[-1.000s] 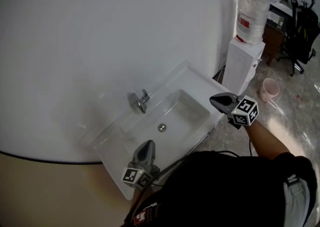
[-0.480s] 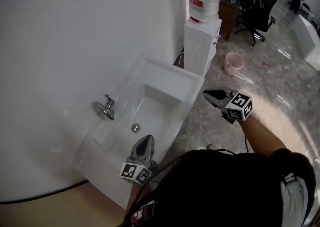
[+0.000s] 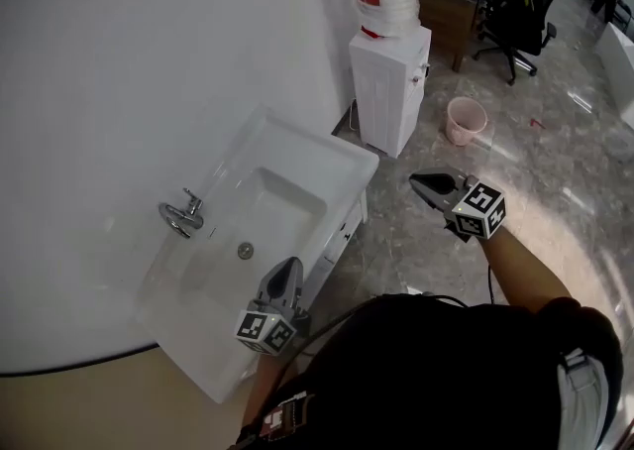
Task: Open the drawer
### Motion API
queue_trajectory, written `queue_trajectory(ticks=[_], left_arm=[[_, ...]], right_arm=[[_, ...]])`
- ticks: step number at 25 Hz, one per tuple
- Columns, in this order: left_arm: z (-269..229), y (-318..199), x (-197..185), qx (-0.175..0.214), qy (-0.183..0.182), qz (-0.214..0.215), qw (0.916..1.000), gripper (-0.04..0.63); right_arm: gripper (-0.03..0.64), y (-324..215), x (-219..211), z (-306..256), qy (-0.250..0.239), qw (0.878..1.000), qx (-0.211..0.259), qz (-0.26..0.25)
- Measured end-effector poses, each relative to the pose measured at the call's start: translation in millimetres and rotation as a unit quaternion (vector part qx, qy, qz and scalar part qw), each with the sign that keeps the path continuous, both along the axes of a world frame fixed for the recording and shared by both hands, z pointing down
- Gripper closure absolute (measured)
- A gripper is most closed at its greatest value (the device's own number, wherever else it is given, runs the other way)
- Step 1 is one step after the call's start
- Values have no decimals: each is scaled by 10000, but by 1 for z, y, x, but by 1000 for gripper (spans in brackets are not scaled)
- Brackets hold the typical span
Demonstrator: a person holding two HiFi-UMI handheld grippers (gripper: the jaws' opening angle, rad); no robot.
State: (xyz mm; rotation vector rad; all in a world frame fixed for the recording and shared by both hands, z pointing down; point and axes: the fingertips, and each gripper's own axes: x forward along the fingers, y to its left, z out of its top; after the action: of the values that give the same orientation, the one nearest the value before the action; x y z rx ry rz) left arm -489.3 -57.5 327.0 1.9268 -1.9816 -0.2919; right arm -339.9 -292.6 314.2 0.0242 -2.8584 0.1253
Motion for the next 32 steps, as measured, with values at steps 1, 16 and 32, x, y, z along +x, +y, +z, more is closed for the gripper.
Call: queue_trajectory(ticks=[1, 16, 32], left_arm=[[4, -13, 11, -42, 70, -37, 10000, 595], [165, -156, 108, -973, 1500, 585, 9822, 595], [412, -172, 68, -1526, 3577, -855, 9173, 574]], right_arm=[[621, -11, 10, 4, 11, 10000, 0, -50], [621, -106, 82, 113, 200, 9993, -173, 270], [621, -93, 93, 263, 510, 9959, -704, 234]])
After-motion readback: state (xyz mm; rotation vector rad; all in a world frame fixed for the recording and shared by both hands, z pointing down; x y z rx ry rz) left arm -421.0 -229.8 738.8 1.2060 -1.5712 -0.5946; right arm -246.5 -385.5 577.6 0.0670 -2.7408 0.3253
